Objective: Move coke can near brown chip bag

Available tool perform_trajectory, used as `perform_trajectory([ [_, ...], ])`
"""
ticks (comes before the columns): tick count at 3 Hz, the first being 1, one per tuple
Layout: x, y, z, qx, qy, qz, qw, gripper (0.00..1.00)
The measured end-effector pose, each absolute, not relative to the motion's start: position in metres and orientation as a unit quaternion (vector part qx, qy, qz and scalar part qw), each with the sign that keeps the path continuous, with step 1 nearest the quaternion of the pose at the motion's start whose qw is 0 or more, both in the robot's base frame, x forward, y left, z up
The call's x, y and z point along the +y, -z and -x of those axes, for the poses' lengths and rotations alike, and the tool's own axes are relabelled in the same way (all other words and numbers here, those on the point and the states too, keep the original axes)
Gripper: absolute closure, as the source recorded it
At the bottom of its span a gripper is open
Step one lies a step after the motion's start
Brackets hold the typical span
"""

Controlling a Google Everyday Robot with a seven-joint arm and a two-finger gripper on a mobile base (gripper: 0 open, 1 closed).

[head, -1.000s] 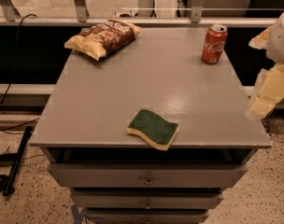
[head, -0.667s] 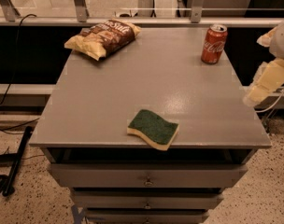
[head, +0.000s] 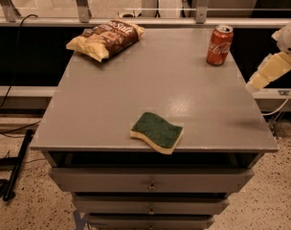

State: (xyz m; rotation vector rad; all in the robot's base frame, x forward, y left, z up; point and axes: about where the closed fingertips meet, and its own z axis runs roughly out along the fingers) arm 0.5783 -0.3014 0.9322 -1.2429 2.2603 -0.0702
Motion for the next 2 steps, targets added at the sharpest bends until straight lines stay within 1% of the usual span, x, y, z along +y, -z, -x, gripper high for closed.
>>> perform_trajectory([
  [1,-0.311,-0.924,-0.594,0.852,0.022,0.432,0.296,0.00],
  [2,-0.325,-0.914,-0.626,0.860,0.020,0.387,0.331,0.00],
])
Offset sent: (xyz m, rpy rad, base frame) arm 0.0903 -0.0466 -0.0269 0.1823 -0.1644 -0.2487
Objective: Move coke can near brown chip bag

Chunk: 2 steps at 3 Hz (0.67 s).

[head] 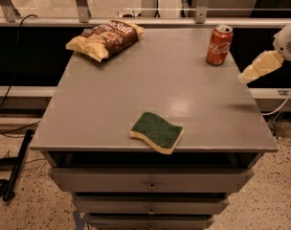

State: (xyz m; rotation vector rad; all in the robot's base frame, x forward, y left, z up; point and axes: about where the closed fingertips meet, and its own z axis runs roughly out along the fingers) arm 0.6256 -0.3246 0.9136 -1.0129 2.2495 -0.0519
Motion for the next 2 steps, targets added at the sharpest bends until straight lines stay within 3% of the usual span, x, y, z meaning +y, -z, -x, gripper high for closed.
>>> perform_trajectory([
  [2,-0.331,-0.894,-0.708,0.842,-0.044,0.315,0.436,0.00],
])
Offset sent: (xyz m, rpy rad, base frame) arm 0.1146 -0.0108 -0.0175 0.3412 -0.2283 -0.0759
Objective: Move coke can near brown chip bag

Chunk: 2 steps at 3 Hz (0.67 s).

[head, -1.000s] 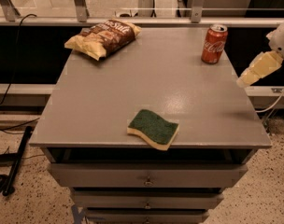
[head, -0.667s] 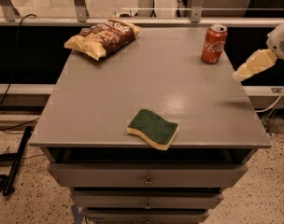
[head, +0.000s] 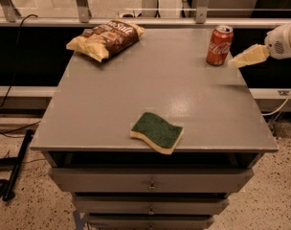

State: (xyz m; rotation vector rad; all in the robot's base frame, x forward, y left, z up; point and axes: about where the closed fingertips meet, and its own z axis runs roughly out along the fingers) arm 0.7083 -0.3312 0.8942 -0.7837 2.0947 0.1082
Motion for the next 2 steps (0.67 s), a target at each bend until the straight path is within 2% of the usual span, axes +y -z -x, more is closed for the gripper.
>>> perform_trajectory([
  [2,-0.306,-0.890,-0.753,0.807,-0.115,0.302,0.494,0.00],
])
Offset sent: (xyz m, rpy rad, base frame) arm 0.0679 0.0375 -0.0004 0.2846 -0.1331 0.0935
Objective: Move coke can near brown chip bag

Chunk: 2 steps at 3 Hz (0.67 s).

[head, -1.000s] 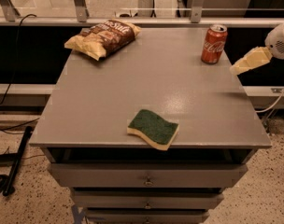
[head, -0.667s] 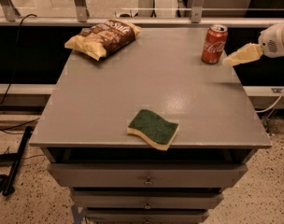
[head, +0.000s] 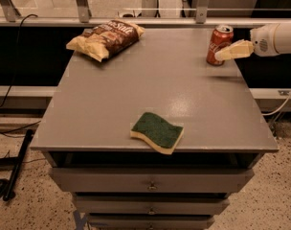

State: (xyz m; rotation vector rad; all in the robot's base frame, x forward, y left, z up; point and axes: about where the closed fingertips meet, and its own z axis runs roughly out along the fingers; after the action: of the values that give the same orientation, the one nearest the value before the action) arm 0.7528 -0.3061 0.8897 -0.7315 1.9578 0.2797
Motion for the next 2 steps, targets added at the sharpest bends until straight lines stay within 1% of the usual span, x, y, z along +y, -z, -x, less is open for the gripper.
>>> perform_trajectory([
  [1,-0.289,-0.890,-0.767,0.792,-0.151,0.297,0.511,0.00],
  [2,-0.277,-0.888,-0.774,0.784,-0.176,0.293,0.518,0.18],
])
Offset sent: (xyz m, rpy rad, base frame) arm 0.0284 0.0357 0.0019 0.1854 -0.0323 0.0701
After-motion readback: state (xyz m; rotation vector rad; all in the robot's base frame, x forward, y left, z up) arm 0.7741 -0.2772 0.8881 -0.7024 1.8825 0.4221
